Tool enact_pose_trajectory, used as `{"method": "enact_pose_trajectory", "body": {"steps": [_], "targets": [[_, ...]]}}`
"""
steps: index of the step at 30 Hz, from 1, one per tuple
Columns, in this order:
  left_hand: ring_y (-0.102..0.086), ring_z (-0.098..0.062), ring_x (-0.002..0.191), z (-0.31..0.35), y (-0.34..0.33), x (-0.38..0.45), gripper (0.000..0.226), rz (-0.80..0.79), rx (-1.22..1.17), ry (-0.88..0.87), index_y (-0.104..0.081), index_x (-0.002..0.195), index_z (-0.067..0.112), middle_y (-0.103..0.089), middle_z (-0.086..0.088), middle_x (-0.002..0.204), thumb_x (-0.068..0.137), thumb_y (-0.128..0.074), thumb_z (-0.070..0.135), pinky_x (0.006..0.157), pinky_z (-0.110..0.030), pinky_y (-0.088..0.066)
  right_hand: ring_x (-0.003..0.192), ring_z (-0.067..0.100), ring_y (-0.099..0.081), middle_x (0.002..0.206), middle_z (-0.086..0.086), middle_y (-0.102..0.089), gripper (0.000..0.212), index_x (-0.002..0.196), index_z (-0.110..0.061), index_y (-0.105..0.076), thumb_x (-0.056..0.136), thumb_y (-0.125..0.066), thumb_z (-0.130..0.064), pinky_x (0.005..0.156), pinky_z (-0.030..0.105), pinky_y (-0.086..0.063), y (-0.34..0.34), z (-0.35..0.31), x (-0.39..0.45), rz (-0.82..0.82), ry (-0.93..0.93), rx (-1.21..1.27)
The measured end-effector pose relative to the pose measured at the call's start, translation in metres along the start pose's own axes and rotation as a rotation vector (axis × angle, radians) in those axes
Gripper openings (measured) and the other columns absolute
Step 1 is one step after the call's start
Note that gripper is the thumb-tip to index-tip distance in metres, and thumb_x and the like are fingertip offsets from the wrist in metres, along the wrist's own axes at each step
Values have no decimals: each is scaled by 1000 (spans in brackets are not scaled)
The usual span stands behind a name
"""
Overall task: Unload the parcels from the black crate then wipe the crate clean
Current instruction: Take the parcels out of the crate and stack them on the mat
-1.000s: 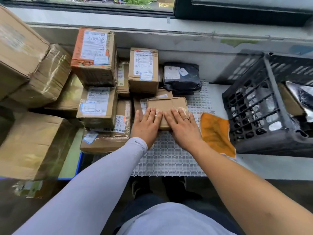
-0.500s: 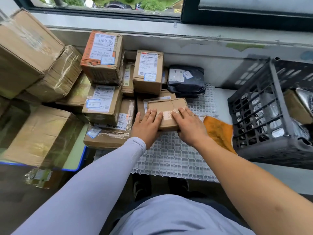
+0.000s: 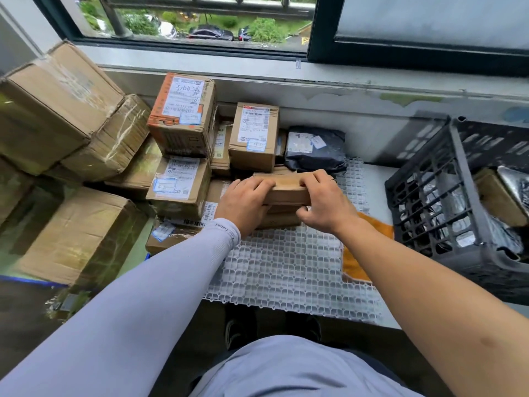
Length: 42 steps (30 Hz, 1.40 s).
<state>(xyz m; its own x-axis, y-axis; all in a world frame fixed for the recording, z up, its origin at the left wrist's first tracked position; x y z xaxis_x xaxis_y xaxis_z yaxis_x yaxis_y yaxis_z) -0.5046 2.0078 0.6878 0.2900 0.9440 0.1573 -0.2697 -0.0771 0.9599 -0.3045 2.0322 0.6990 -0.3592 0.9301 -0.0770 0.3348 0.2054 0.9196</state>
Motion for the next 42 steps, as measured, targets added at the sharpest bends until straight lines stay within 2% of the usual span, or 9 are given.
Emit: {"method": "enact_pose_trajectory", "body": {"steps": [5,8,10,15,19,26,31,37,42], "targets": [[-60,-32,121,2,-3,-2,53,-36,35,7,-58,136,18,-64,-9,133,87,-73,31,100,-46,-45,108,24,-50,125,2,-46,46,118,-20,-51,78,-72,-26,83,46,-56,-2,-1,1,9,43,-32],[-43,-31,144,9,-8,-4,63,-110,82,22,-46,149,24,-49,-9,154,94,-65,48,115,-52,-32,109,26,-51,123,6,-51,42,115,-15,-55,78,-72,-23,81,48,-56,-5,-4,-3,39,86,-56],[-39,-26,147,14,-10,-2,64,-138,83,21,-39,154,28,-46,-4,158,98,-60,47,120,-53,-24,109,27,-52,123,7,-53,41,116,-15,-56,78,-72,-24,79,49,-57,-5,-5,-5,53,114,-67],[-52,-23,135,23,-5,6,54,-94,25,74,-43,151,27,-57,0,147,100,-58,37,121,-51,-25,117,30,-54,136,8,-48,52,128,-15,-54,81,-74,-27,84,50,-60,2,0,-7,171,142,6],[-57,-21,130,25,4,11,53,-44,-91,177,-46,148,28,-61,3,142,98,-61,37,120,-52,-28,133,28,-48,152,4,-39,77,149,-26,-39,82,-76,-33,97,45,-52,8,9,-5,289,-15,161],[-64,-22,116,33,10,11,48,-43,-183,265,-55,137,30,-69,3,126,92,-69,36,106,-44,-43,115,25,-58,136,3,-55,80,151,-31,-33,84,-77,-31,88,45,-55,9,11,-7,263,-60,176],[-62,-26,117,33,19,19,48,-123,-258,383,-59,136,30,-67,1,126,90,-71,30,101,-45,-51,115,26,-58,132,5,-58,74,147,-24,-42,83,-79,-28,88,45,-57,13,8,-4,279,-17,131],[-62,-25,115,29,24,21,47,-97,-273,429,-66,133,34,-65,1,123,87,-75,30,95,-39,-53,118,26,-58,135,5,-57,79,151,-25,-39,85,-80,-33,89,49,-58,16,4,-2,287,12,97],[-66,-14,97,23,29,20,39,-38,-496,505,-74,119,31,-71,7,104,82,-83,27,88,-29,-52,126,23,-58,142,0,-60,93,160,-35,-26,84,-80,-46,100,44,-52,13,7,2,299,-171,358]]}}
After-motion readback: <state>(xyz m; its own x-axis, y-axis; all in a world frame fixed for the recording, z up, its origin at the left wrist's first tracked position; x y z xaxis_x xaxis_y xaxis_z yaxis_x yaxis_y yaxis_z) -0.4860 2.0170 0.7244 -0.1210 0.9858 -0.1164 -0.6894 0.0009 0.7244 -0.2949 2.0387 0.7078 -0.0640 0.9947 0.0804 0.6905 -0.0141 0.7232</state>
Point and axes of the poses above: each hand's wrist, its own x-axis towards the middle knuckle, its own y-axis out of the back of the hand, z = x × y, the point moved 3 cm from there along x, towards the middle knuckle
